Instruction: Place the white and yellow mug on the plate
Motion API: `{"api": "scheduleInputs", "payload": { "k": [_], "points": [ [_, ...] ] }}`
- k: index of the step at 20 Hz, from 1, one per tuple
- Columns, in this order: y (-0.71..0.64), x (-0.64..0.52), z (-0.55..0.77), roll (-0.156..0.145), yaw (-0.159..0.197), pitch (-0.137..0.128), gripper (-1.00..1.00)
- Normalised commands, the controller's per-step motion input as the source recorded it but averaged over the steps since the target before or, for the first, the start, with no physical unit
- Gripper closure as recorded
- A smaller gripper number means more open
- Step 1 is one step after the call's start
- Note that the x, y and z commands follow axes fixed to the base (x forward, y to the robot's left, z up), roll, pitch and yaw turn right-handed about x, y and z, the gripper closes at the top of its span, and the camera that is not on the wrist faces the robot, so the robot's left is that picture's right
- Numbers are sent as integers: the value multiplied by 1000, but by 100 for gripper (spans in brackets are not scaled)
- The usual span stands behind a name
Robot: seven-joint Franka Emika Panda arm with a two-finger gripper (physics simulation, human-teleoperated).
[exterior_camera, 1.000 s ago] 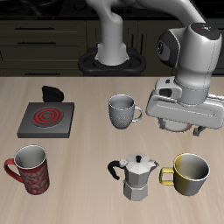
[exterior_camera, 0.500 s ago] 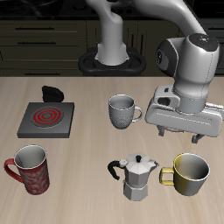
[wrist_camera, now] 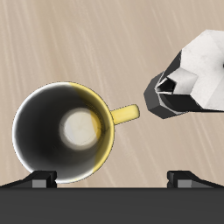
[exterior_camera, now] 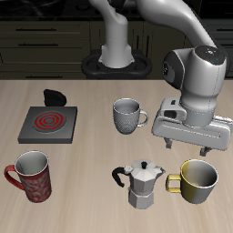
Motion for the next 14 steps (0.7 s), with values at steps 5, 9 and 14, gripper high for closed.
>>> {"api": "scheduleInputs", "payload": {
  "k": [5, 9, 14],
  "points": [
    [-30, 82, -135, -3, -20, 18, -100],
    [-9, 52, -145, -1, -11, 10, -100],
    [-36, 79, -314, -6, -13, 47, -100]
  ]
}}
